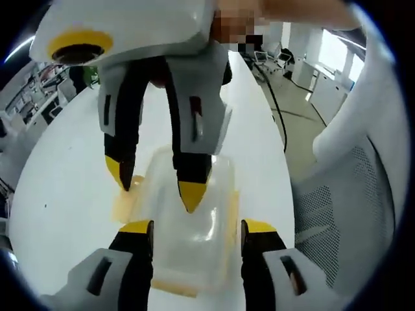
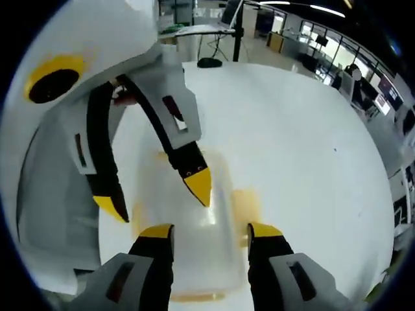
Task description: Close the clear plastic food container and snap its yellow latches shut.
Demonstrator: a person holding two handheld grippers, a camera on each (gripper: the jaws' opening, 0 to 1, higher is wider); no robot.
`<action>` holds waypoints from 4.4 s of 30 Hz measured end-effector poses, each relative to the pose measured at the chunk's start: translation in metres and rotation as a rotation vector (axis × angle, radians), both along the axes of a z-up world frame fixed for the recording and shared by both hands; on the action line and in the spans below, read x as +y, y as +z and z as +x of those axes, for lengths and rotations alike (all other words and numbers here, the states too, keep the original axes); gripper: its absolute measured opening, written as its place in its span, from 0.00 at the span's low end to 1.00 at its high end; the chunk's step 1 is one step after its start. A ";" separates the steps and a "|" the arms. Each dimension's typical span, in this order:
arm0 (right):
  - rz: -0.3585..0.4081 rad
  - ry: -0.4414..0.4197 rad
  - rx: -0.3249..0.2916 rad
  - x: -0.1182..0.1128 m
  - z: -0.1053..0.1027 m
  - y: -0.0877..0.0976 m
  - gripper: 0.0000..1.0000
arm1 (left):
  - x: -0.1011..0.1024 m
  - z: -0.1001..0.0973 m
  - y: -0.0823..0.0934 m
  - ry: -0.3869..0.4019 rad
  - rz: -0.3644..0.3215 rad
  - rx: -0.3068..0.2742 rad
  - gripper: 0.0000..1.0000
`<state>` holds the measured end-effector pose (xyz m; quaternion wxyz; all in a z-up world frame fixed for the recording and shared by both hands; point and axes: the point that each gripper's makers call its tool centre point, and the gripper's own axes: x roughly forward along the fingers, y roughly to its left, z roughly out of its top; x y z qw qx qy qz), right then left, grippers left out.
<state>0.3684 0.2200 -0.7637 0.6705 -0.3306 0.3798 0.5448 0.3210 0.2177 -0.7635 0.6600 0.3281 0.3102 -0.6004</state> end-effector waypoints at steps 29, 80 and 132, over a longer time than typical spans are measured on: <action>-0.090 0.089 0.203 0.006 -0.001 -0.010 0.43 | -0.004 0.001 -0.011 0.026 0.045 -0.235 0.55; -0.039 -0.011 0.182 0.002 0.001 -0.005 0.50 | -0.004 0.001 -0.003 0.044 0.049 -0.178 0.54; -0.115 -0.020 0.011 -0.048 -0.031 -0.016 0.84 | 0.033 0.033 -0.024 -0.034 0.176 -0.117 0.91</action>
